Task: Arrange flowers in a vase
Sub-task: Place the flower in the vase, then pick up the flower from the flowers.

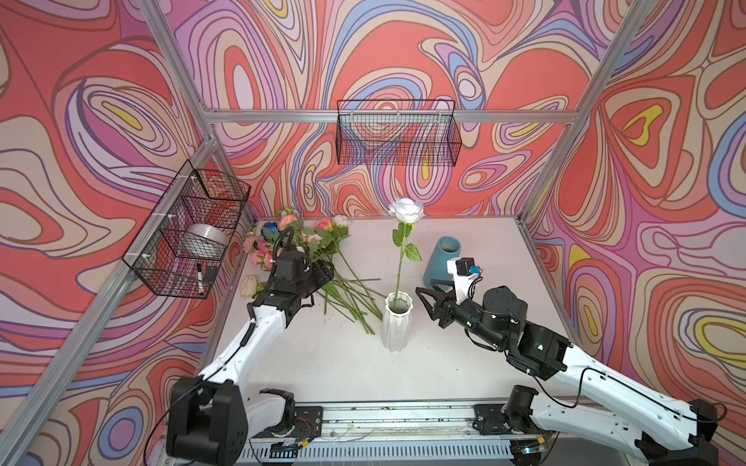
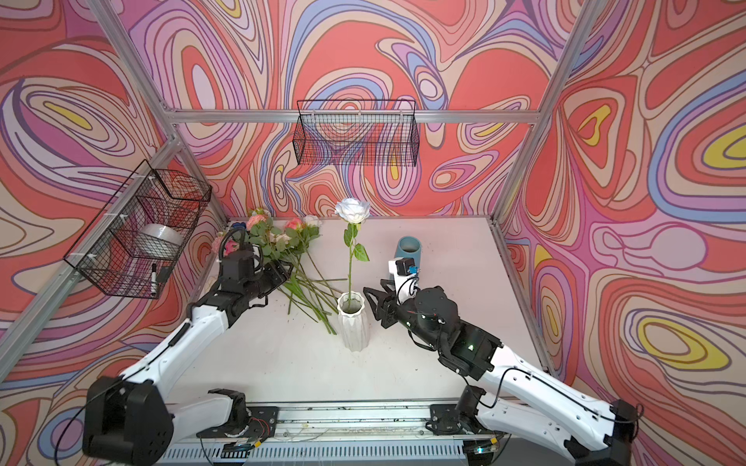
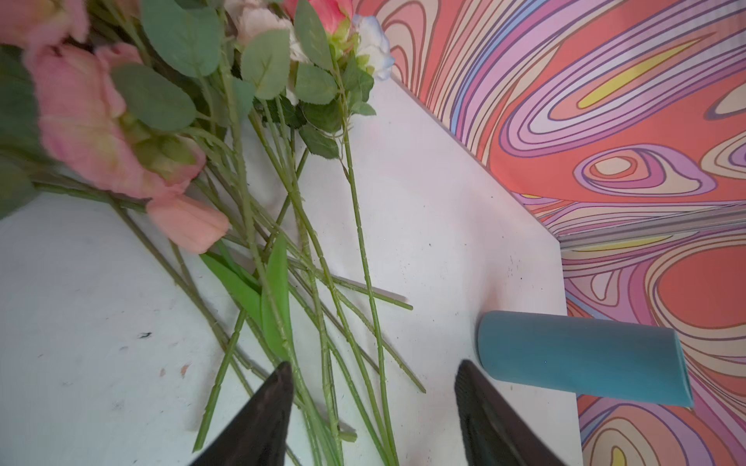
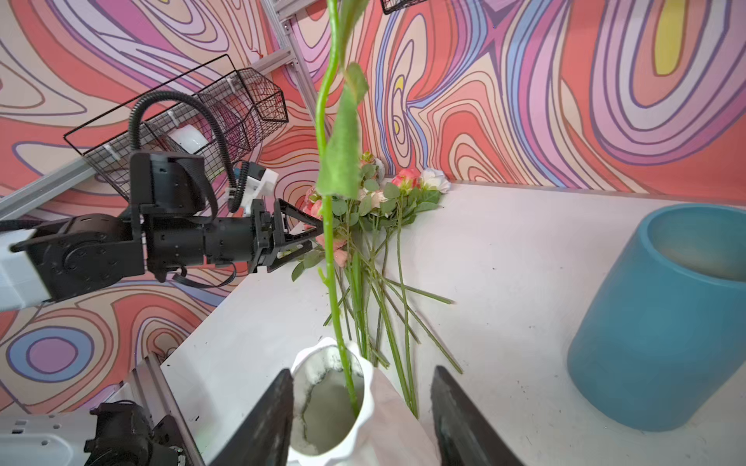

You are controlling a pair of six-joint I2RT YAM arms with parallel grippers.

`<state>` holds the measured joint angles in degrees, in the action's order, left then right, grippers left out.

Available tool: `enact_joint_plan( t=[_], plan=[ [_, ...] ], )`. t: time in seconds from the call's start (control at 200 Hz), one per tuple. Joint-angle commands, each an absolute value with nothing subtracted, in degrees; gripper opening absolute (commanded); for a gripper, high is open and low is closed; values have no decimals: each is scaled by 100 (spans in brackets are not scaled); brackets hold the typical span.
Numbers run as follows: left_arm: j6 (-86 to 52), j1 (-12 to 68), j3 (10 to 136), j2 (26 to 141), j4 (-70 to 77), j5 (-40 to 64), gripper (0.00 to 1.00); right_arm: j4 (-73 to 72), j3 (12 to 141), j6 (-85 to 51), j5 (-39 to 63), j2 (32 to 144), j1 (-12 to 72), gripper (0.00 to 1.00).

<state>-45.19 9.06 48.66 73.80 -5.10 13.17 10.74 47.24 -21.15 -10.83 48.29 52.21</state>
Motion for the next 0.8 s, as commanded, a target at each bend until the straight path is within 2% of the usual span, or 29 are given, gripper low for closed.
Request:
enact_joint_plan(
  t=[0.0,0.145,0.335,0.561,0.796],
  plan=[
    [-4746,913,5390,8134,-58,1687,57,1260,4645,-2275,-1459,4737,5246,54],
    [-4495,1067,6247,9086,-25,1440,52,1366,4683,-2274,-1507,4763,5243,54],
    [-4162,1257,7399,10293,-777,908,48,1491,4747,-2237,-1659,4756,5250,53],
    [-4207,1283,7746,10791,-1143,383,53,1610,4738,-2233,-1778,4669,5247,53],
    [-4195,1345,7939,11346,-1024,517,48,1629,4750,-2228,-1837,4728,5249,53]
  ],
)
